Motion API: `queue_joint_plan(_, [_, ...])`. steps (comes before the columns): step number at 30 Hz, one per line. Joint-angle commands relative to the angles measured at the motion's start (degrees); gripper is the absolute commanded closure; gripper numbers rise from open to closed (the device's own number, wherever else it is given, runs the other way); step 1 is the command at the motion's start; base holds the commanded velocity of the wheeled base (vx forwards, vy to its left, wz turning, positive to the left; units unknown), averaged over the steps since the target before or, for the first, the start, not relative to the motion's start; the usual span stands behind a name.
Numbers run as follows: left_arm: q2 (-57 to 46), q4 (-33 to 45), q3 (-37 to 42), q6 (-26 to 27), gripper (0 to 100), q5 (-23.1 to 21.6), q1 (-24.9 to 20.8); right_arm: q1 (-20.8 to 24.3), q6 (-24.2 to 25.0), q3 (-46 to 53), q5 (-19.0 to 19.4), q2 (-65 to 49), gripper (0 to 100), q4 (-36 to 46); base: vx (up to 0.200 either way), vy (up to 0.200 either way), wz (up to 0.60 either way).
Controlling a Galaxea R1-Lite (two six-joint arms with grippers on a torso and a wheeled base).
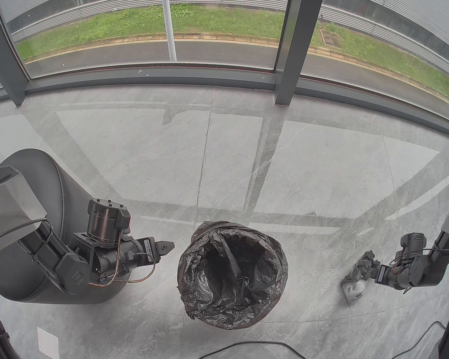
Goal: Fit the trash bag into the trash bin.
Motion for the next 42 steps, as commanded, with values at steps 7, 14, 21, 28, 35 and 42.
queue_joint_plan(7, [0.8,0.0,0.1,0.1,0,0.0,0.0,-1.4,-0.6,-4.1,3.2,5.2,0,0.1,0.0,0.0,0.0])
queue_joint_plan(14, [1.5,-0.6,0.1,0.0,0,0.1,-0.1,-1.6,-0.7,-6.3,3.7,5.8,0,1.5,0.0,0.0,0.0])
queue_joint_plan(21, [1.9,-1.5,0.3,0.0,0,0.1,-0.2,-1.7,-0.5,-12.8,3.8,6.0,0,9.6,0.0,0.0,0.0])
queue_joint_plan(28, [2.5,-1.6,0.3,0.1,0,0.2,-0.2,-1.6,-0.3,-21.8,4.0,8.2,0,15.4,0.0,0.0,0.0])
queue_joint_plan(35, [3.0,-1.6,0.3,0.1,0,0.2,-0.2,-1.1,-0.1,-30.7,4.2,10.5,0,21.7,0.0,0.0,0.0])
queue_joint_plan(42, [4.1,-1.7,0.1,0.1,0,0.2,-0.2,1.2,5.1,-41.4,4.3,11.0,0,36.0,0.0,0.0,0.0])
